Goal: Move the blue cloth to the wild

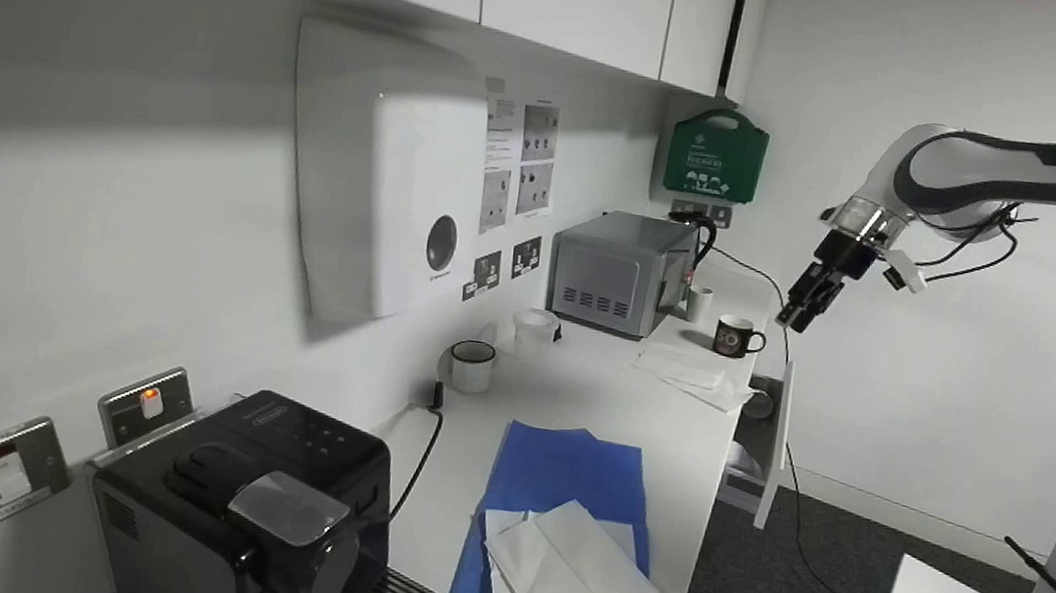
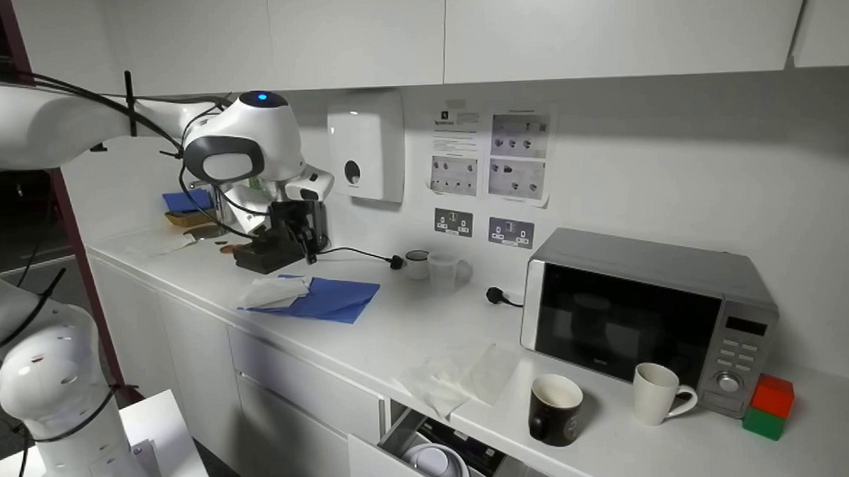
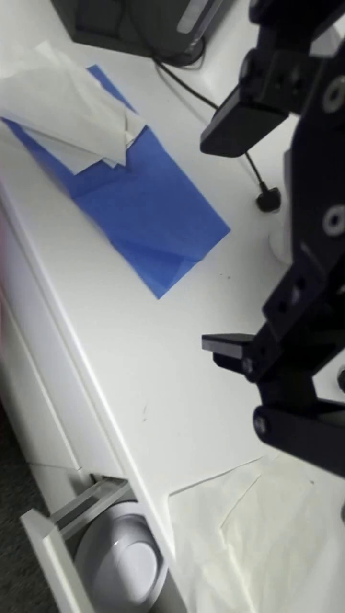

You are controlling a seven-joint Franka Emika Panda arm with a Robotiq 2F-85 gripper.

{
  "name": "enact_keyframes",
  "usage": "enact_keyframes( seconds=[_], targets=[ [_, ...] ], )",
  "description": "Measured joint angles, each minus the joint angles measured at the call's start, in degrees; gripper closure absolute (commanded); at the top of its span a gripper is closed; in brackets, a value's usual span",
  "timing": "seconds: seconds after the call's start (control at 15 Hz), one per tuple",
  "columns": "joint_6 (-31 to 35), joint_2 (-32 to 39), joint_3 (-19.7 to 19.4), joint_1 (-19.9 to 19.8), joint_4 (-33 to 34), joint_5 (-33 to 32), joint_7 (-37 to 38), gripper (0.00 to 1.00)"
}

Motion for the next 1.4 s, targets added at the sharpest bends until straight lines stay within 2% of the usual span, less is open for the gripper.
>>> enact_keyframes(
  seconds=[0.27, 0.53, 0.93, 1.13, 1.4],
  targets=[
    [11.2, 2.3, 2.4, 2.5, -0.2, 5.8, 0.2, 0.0],
    [16.5, 9.0, 5.2, 5.6, 2.1, 6.2, 0.2, 0.0],
    [15.0, 22.4, 8.0, 7.4, 11.5, 6.2, 0.1, 0.0],
    [10.7, 27.8, 8.0, 7.2, 16.7, 6.4, -0.8, 0.0],
    [4.5, 34.2, 7.9, 5.4, 23.0, 10.4, -4.7, 0.0]
  ],
)
